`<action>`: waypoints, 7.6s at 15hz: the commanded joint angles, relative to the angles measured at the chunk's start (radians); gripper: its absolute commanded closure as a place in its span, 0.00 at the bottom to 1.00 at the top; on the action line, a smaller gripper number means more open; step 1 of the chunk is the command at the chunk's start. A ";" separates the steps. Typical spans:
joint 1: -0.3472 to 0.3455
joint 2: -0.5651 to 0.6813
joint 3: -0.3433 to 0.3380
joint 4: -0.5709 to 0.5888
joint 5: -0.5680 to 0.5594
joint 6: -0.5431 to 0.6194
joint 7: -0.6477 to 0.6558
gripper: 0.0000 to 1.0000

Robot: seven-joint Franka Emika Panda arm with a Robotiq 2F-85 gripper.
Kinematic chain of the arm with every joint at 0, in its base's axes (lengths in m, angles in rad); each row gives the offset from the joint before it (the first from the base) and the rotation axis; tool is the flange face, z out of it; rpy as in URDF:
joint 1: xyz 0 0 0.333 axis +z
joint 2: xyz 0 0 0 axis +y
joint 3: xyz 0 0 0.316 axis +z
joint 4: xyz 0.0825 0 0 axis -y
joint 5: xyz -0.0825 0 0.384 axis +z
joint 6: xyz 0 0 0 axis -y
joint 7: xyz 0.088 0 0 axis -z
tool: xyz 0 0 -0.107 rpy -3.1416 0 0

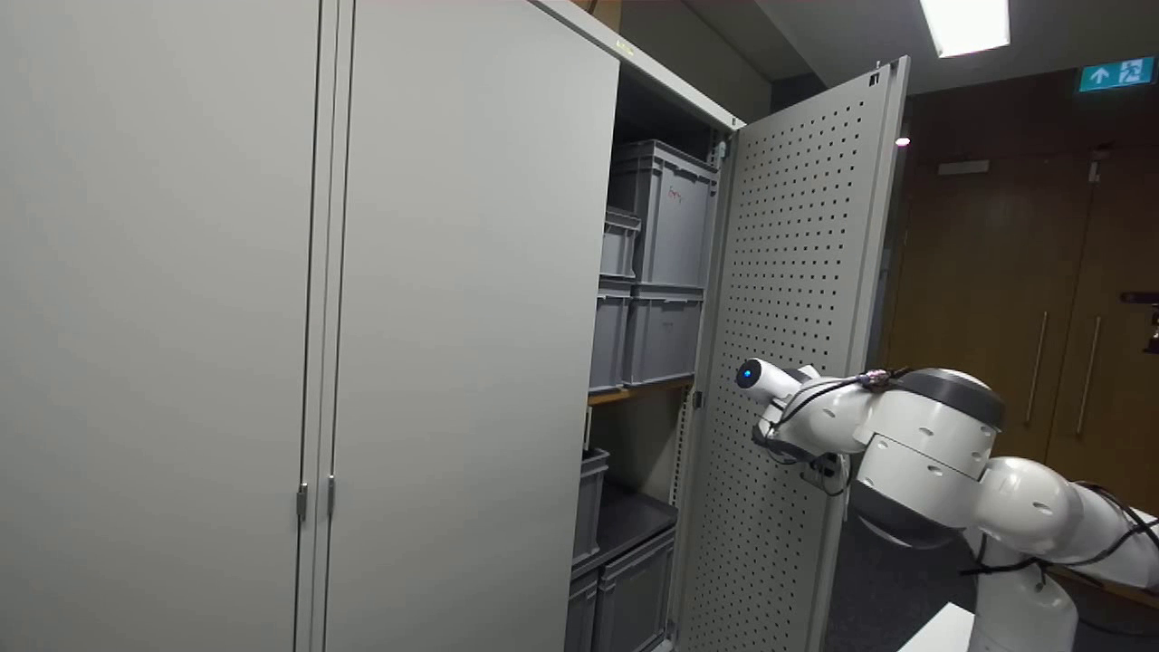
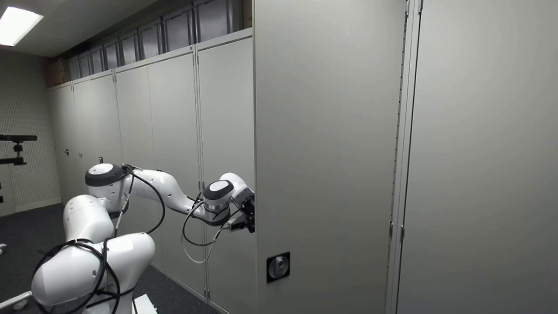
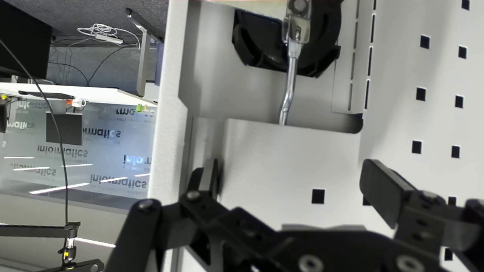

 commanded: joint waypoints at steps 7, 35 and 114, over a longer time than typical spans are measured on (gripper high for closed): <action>-0.005 0.019 0.004 0.002 0.029 -0.003 -0.022 0.00; -0.091 0.025 0.009 -0.034 0.040 0.089 -0.039 0.00; -0.645 0.006 0.241 -0.126 0.406 0.904 -0.415 0.00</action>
